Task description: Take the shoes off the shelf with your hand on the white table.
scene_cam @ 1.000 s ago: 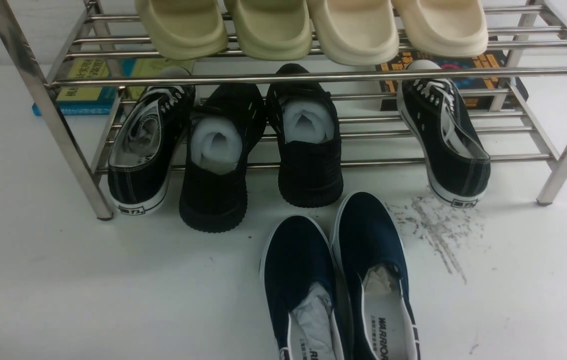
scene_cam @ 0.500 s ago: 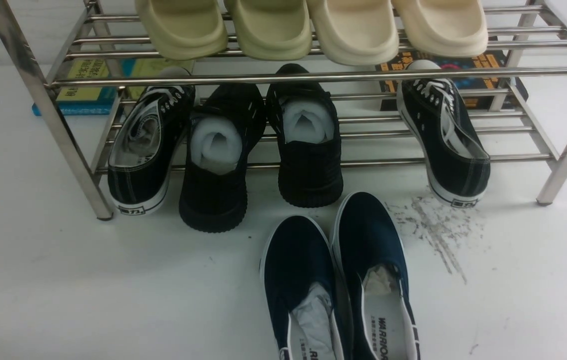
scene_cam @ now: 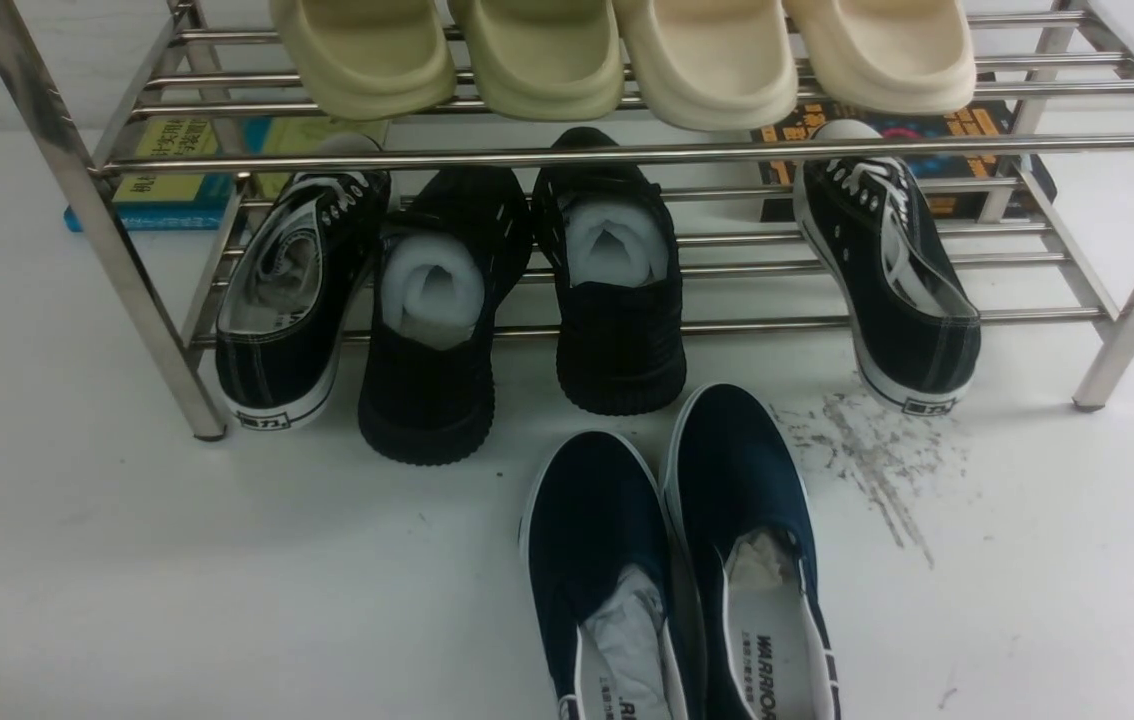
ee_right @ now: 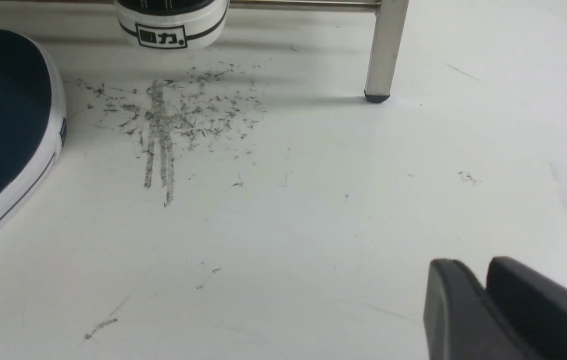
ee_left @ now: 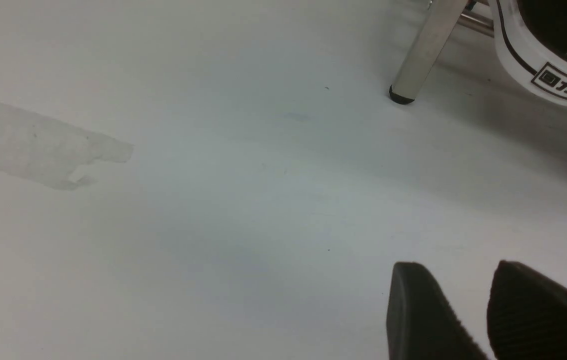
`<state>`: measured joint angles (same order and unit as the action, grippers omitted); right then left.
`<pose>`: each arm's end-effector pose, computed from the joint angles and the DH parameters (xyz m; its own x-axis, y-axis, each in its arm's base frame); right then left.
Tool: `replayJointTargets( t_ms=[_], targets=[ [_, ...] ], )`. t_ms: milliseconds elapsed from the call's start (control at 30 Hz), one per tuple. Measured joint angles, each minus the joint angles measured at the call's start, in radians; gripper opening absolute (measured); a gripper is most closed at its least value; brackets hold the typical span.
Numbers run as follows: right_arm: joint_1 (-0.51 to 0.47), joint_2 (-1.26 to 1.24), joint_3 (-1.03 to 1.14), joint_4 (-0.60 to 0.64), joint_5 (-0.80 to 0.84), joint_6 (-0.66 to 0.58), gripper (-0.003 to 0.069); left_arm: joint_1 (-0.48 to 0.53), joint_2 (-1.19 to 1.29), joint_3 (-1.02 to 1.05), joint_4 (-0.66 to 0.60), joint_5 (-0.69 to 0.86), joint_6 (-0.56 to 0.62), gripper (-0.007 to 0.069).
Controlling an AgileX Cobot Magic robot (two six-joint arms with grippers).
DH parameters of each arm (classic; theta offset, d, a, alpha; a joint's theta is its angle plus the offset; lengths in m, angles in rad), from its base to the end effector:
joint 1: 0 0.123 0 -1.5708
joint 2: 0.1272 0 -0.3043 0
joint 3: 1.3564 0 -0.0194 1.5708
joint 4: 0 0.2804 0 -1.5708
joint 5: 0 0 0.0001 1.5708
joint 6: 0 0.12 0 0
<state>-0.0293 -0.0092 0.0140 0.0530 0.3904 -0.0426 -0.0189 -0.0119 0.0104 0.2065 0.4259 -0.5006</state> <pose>0.0900 -0.0002 0.1648 -0.3025 0.0153 -0.9530 0.0120 0.9999 0.0122 0.0886 0.0085 0.1634 -0.2888 -0.3005 -0.9090 -0.1576 0.9514 -0.2645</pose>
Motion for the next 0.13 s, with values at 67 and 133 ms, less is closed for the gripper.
replayJointTargets(
  t_ms=[67, 133],
  targets=[
    [0.0, 0.0, 0.0, 0.0, 0.0, 0.0, 0.0123, 0.0, 0.0, 0.0, 0.0, 0.0, 0.0, 0.0242],
    [0.0, 0.0, 0.0, 0.0, 0.0, 0.0, 0.0124, 0.0, 0.0, 0.0, 0.0, 0.0, 0.0, 0.0242]
  ],
)
